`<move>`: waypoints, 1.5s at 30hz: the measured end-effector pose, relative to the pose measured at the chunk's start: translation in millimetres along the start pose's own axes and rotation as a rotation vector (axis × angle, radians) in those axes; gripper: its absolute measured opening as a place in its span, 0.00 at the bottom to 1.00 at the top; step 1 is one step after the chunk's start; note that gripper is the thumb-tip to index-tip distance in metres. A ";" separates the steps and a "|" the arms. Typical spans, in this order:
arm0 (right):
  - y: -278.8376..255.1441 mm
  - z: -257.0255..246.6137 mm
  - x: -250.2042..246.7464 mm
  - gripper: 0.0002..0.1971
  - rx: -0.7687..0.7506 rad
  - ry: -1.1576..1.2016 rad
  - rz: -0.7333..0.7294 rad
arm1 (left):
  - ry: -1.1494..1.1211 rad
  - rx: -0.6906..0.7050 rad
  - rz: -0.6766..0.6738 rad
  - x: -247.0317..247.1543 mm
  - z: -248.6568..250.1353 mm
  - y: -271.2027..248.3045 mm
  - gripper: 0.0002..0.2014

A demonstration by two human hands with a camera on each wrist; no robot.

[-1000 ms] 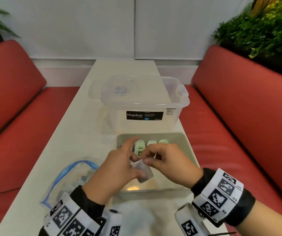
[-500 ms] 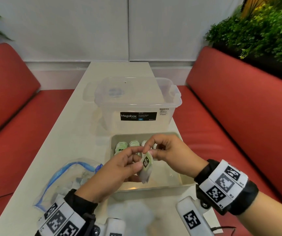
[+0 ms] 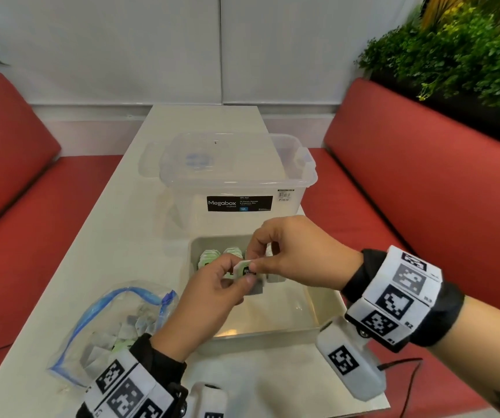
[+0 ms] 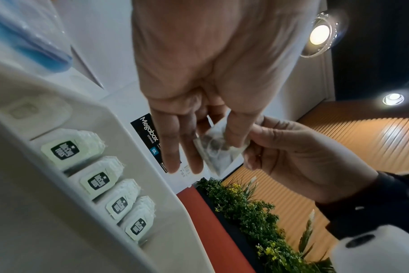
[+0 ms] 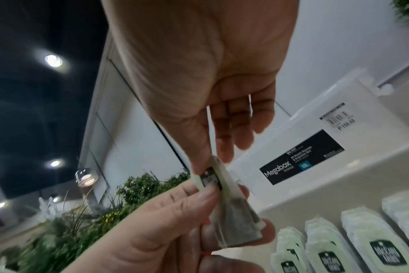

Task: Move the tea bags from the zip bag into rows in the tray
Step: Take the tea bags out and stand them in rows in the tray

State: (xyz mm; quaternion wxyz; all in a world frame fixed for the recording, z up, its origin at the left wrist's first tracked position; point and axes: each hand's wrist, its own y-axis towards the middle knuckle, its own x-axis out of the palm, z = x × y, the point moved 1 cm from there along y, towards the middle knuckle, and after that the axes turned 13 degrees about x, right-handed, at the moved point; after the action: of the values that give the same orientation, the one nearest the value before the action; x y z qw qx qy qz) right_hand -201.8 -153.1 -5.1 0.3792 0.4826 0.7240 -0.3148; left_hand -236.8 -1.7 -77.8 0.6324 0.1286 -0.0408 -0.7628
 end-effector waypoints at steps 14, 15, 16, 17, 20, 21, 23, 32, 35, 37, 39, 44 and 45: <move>45.5 41.6 -50.7 0.04 0.137 -0.504 -0.002 | 0.614 0.207 0.020 -27.2 -23.9 -5.7 0.21; 50.7 49.3 -49.2 0.04 0.164 -0.559 -0.010 | 0.699 0.224 0.006 -29.0 -27.0 -7.2 0.22; 56.3 56.7 -46.5 0.04 0.186 -0.613 -0.024 | 0.775 0.230 -0.009 -30.6 -29.9 -8.6 0.24; 61.3 62.9 -42.9 0.04 0.202 -0.662 -0.042 | 0.834 0.230 -0.026 -31.9 -32.4 -10.0 0.25; 76.1 76.9 -30.5 0.02 0.225 -0.768 -0.061 | 0.941 0.221 -0.085 -34.9 -42.2 -12.5 0.34; 80.4 79.8 -26.9 0.02 0.224 -0.787 -0.069 | 0.963 0.216 -0.100 -35.3 -45.6 -13.3 0.35; 89.0 83.9 -20.2 0.04 0.227 -0.823 -0.092 | 0.994 0.214 -0.118 -35.4 -51.1 -14.6 0.36; 107.3 90.5 9.9 0.07 0.255 -0.957 -0.162 | 1.007 0.233 -0.117 -36.2 -63.4 -15.5 0.36; 111.0 89.0 13.5 0.06 0.250 -0.983 -0.173 | 1.007 0.245 -0.114 -36.7 -63.7 -15.0 0.37; 112.6 87.2 14.4 0.05 0.247 -0.994 -0.176 | 1.006 0.252 -0.110 -36.6 -63.6 -14.7 0.37; 113.2 85.3 14.4 0.06 0.241 -1.005 -0.172 | 1.003 0.257 -0.104 -36.4 -63.5 -13.9 0.37; 113.1 83.5 16.9 0.07 0.240 -1.026 -0.178 | 1.016 0.273 -0.092 -36.6 -64.0 -13.1 0.37; 113.1 83.5 18.0 0.07 0.241 -1.034 -0.185 | 1.017 0.280 -0.089 -36.5 -64.1 -13.1 0.37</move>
State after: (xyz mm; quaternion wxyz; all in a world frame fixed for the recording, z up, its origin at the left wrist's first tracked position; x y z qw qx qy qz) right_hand -79.8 -175.4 -73.6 0.5989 0.2389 0.4412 -0.6242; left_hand -227.4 42.9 -137.2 0.5161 0.5672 0.1752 -0.6174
